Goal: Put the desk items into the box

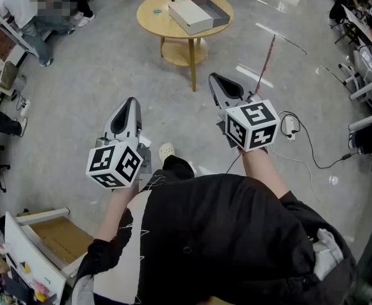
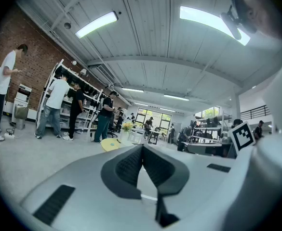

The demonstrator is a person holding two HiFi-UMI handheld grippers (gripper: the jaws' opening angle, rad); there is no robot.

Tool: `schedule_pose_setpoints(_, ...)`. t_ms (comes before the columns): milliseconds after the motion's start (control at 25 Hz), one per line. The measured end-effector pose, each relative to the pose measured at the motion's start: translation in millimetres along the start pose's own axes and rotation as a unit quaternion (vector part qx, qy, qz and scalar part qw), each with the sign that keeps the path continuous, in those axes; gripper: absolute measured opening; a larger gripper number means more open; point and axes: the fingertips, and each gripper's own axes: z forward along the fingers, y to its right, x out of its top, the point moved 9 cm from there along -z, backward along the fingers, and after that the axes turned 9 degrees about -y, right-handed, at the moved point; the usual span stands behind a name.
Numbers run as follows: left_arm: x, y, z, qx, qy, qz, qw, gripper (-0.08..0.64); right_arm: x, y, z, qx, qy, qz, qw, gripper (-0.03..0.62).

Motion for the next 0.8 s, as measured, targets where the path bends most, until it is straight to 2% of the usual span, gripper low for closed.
schedule_pose_setpoints(360, 9.3, -19.3, 22.2, -0.003, 0.000, -0.005, 1.0000, 0.011, 7.4, 8.5, 25.8, -0.005, -0.004, 0.004, 1.000, 0.005)
schedule_pose_setpoints(560, 15.3, -38.4, 47.5, -0.007, -0.008, -0.011, 0.9999, 0.011, 14.0, 21.3, 50.9, -0.011, 0.004, 0.025, 1.000, 0.005)
schedule_pose_setpoints(800, 41.0, -68.5, 90.3, -0.025, -0.004, -0.016, 0.9996, 0.011, 35.9, 31.9, 96.9, -0.008, 0.005, 0.030, 0.999, 0.005)
